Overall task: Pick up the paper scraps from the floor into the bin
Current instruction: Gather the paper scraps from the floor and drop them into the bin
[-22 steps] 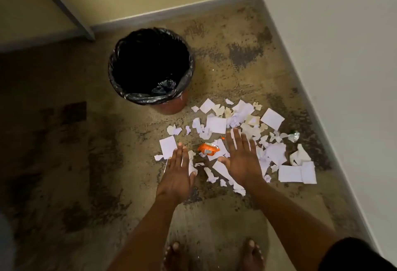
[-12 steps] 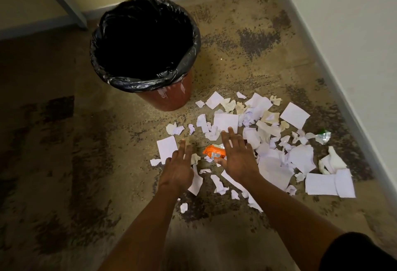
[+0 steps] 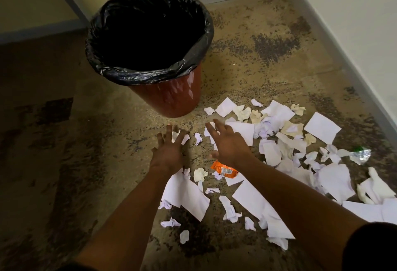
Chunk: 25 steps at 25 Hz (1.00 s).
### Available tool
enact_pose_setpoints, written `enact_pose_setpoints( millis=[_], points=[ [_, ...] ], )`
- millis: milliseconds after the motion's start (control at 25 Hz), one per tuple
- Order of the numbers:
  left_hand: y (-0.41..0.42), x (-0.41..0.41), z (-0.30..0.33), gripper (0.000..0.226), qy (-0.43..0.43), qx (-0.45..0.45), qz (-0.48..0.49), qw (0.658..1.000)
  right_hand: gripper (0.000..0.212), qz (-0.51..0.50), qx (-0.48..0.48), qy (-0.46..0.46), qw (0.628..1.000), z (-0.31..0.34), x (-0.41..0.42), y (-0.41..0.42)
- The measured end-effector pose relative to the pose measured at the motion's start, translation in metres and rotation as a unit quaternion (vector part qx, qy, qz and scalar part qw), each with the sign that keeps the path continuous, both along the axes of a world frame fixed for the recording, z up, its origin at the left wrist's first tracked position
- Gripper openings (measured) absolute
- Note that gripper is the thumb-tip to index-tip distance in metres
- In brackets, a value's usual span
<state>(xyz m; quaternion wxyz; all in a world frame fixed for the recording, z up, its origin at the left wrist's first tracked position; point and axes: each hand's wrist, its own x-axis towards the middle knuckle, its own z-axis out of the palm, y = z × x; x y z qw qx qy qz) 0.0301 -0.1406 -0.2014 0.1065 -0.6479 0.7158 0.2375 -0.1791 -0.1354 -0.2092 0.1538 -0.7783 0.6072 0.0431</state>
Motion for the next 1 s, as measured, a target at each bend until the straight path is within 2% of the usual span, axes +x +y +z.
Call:
enact_pose_setpoints(
  millis=[120,200,400,560,680,800,1000],
  points=[
    [-0.007,0.007,-0.017,0.075,0.021,0.007,-0.008,1.000,0.099,0.017,0.032,0.038,0.999,-0.011,0.009,-0.007],
    [-0.014,0.006,-0.026,0.065,0.036,-0.010,-0.020,0.999,0.096,0.016,0.040,0.063,0.997,-0.014,0.013,-0.013],
    [-0.024,-0.022,-0.029,0.063,0.033,-0.025,-0.060,0.997,0.064,0.019,0.051,0.064,0.996,-0.005,0.019,-0.020],
    [-0.018,-0.036,-0.028,0.049,0.012,-0.055,-0.084,0.995,0.049,0.027,0.025,0.055,0.998,-0.003,0.018,-0.012],
    [-0.018,-0.047,-0.027,0.035,0.029,-0.075,-0.084,0.993,0.045,0.038,-0.007,0.035,0.999,-0.004,0.015,-0.008],
    [-0.017,-0.063,-0.026,0.024,0.084,-0.058,-0.025,0.994,0.034,0.025,-0.013,0.003,1.000,-0.006,0.010,-0.004],
    [-0.018,-0.082,0.007,0.016,0.149,-0.070,0.004,0.986,0.023,-0.058,0.042,-0.082,0.994,0.017,-0.004,-0.019]
  ],
)
